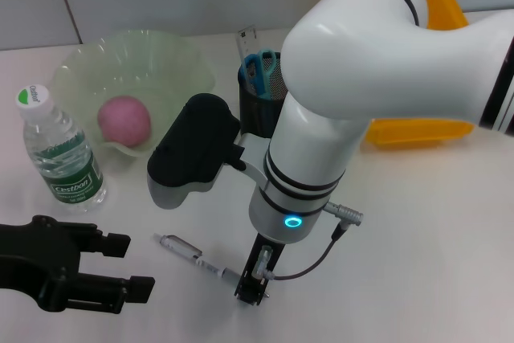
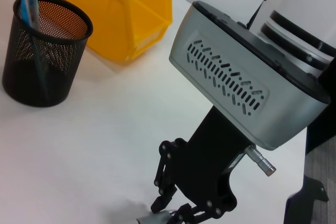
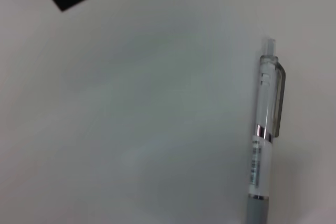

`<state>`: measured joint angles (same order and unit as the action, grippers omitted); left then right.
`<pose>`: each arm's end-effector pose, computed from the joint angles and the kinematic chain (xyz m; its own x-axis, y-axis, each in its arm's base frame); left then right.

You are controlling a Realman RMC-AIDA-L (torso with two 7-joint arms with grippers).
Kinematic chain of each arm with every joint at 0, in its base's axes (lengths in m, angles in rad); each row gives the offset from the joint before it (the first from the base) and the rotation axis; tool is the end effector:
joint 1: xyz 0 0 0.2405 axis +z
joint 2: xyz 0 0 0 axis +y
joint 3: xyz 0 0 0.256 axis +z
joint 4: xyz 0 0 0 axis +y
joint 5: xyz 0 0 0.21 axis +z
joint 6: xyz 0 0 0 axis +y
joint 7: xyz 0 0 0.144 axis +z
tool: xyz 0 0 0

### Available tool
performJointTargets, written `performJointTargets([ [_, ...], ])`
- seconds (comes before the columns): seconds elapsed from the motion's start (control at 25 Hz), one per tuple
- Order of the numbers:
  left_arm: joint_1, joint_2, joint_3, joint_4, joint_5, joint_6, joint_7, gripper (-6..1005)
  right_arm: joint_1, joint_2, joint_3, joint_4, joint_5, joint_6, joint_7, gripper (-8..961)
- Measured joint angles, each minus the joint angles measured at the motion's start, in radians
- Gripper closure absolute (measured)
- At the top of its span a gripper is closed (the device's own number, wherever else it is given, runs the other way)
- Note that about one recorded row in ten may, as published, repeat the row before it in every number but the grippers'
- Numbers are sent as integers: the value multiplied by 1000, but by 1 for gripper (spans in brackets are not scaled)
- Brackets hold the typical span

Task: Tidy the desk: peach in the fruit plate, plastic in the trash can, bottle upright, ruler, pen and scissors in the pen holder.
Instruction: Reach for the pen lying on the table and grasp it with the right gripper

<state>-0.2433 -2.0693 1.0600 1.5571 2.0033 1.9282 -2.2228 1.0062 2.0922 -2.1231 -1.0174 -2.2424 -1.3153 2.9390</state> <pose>-0.2069 0.2558 0.0644 0.7978 0.5855 0.1436 0.5909 -0.8067 0.0068 0.0958 0.3052 -0.1434 0.7400 -0.4423 0.5068 -0.3868 -0.8962 -0.2173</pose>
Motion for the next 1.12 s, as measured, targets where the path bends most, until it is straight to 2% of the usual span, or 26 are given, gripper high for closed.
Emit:
performJointTargets([
  [0.16, -2, 0, 0, 0, 0, 0, 0, 213, -1, 0, 0, -5, 0, -6, -2, 723],
  [0.36, -2, 0, -3, 0, -3, 0, 0, 214, -2, 0, 0, -6, 0, -9, -10, 844],
  [0.76, -3, 0, -3, 0, -11, 0, 0, 213, -2, 0, 5, -9, -4, -21, -21, 892],
  [1.12, -5, 0, -6, 1, -11, 0, 0, 213, -4, 0, 17, -16, -4, -24, -21, 891],
])
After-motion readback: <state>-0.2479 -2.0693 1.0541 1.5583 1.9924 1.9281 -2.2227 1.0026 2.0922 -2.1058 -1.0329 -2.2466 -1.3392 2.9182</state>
